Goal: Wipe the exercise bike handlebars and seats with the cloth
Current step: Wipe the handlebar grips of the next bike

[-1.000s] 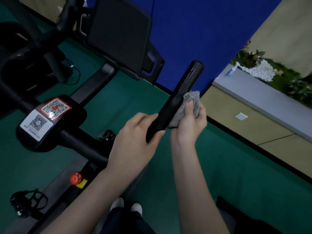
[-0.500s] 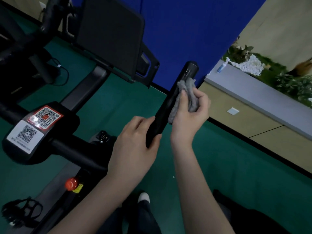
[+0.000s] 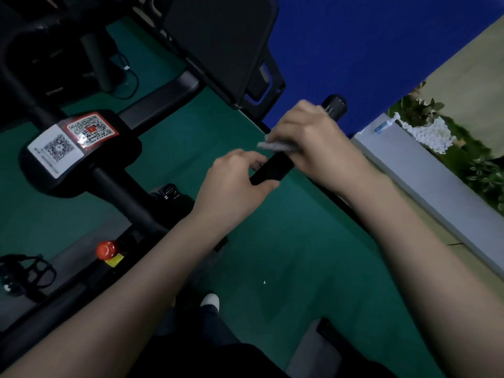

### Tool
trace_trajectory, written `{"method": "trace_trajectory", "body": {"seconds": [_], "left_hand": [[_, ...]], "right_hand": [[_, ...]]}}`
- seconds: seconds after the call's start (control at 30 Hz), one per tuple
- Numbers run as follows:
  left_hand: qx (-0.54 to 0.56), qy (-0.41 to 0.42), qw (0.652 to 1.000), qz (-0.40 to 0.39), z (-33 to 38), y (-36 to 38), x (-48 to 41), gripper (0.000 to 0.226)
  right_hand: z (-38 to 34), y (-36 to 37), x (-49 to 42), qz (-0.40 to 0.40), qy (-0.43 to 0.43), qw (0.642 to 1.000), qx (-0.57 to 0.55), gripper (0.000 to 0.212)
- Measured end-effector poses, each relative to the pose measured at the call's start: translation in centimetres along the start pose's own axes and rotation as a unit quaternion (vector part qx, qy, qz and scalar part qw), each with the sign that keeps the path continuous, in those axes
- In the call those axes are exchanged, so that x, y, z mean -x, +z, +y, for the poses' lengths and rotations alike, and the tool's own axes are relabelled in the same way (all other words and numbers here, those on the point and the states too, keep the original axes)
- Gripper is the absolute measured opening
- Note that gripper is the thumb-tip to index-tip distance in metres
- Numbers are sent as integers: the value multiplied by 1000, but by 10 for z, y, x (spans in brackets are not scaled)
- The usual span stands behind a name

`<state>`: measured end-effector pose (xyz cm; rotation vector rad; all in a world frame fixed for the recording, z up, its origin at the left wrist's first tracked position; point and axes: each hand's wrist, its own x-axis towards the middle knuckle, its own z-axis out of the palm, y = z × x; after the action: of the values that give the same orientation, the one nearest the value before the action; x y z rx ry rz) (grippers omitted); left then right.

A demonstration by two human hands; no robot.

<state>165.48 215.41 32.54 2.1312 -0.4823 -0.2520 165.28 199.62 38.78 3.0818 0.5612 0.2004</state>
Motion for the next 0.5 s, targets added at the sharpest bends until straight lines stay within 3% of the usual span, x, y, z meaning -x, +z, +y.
{"method": "trace_trajectory", "body": {"seconds": [0.13,0.3,0.5], "left_hand": [[58,-17,998,4,-4,3,0,30],[78,-22,997,-2,-6,2,-2,25],[99,-25,995,-1,-7,2,0,25]], "right_hand": [[15,-13,-5,39,44,998,13,12],[3,-12,-3,-27,-6,1000,-15,11],[18,-33,-20,-21,51,998,7,11]]}}
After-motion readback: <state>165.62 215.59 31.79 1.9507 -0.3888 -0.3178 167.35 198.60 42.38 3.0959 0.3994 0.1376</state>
